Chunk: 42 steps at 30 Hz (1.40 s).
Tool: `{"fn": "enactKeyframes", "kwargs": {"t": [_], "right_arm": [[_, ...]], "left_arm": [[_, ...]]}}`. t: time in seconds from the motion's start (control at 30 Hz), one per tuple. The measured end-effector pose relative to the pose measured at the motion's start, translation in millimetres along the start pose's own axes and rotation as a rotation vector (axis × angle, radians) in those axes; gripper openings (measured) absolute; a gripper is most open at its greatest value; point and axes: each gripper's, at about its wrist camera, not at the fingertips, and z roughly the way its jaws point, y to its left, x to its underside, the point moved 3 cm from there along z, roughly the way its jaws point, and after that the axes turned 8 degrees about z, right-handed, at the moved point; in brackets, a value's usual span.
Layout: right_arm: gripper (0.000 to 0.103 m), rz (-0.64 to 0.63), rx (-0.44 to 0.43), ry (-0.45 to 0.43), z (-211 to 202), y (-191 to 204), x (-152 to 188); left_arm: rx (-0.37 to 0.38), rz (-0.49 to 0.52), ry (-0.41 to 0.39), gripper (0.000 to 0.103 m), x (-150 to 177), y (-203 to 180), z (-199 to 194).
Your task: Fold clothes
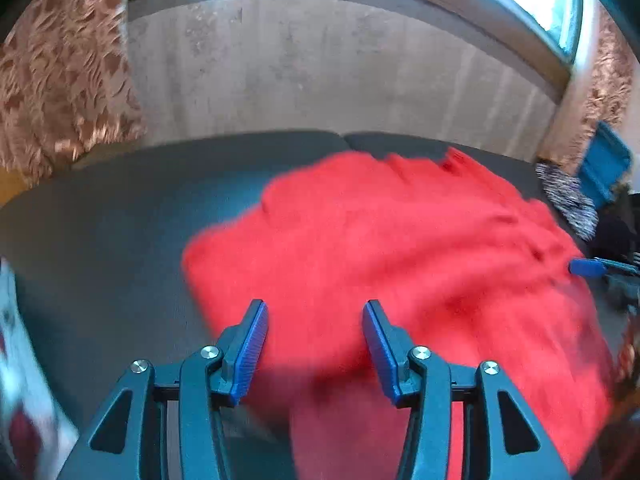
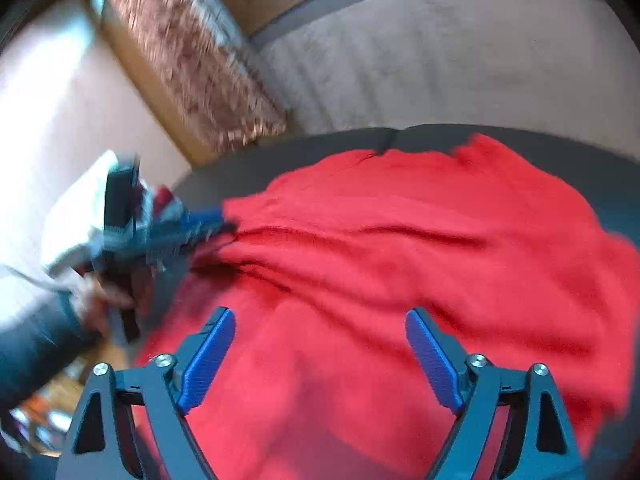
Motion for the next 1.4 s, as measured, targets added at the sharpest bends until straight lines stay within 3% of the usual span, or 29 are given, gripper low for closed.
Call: {"fn": "enactKeyframes", "kwargs": {"t": [0.1, 0.27, 0.43, 0.63, 0.83, 1.1, 1.17, 1.2, 1.23, 1.27, 1.3, 1.37, 1.4], "right_arm": [[0.099, 0.137, 0.013, -0.011, -39.4, -27.8, 34.4], [0.100, 0.362, 0.080, -0.021, -108.8, -72.0, 122.8], [0.103, 0.447, -0.111, -0.024, -122.9, -56.8, 172.6], [0.103, 0.381, -0.231, 0.062, -88.3, -21.2, 186.2], [0.103, 0.394, -0.309, 0.043, -81.6, -20.6, 192.5], [0.096, 0.302, -0.191, 0.069, -82.5, -16.4, 207.9], [0.089, 0.278, -0.141, 0.072, -82.6, -14.6, 208.0], [0.075, 0.256, -0.086, 0.077, -83.1, -14.6, 209.0], [0.052, 0.231, -0.020, 0.084, -83.9, -14.8, 210.3], [0.038, 0.229, 0.022, 0.084, -85.3, -17.4, 211.4], [0.013, 0.249, 0.030, 0.084, -86.9, -22.2, 212.6], [0.012, 0.297, 0.029, 0.085, -90.3, -32.6, 215.4], [0.013, 0.307, 0.024, 0.103, -88.3, -34.2, 216.3]], "left_arm": [[0.077, -0.061, -0.007, 0.050, 42.4, 4.1, -35.5], [0.182, -0.168, 0.015, 0.051, 102.0, 1.1, -71.9], [0.270, -0.248, 0.007, 0.051, 146.7, -11.2, -90.2], [0.323, -0.250, 0.012, 0.051, 176.2, -28.8, -108.7], [0.353, -0.259, 0.023, 0.051, 197.3, -34.1, -114.9], [0.371, -0.222, 0.041, 0.048, 191.4, -42.5, -109.4], [0.357, -0.185, 0.082, 0.047, 189.5, -49.4, -103.0], [0.343, -0.177, 0.091, 0.047, 188.9, -51.1, -100.2], [0.337, -0.182, 0.092, 0.047, 188.1, -51.2, -98.8], [0.332, -0.191, 0.097, 0.047, 186.9, -50.7, -97.8], [0.325, -0.203, 0.109, 0.037, 185.2, -49.4, -97.2], [0.297, -0.184, 0.141, 0.009, 183.1, -48.6, -94.8], [0.296, -0.178, 0.159, 0.012, 183.4, -48.2, -92.5]]}}
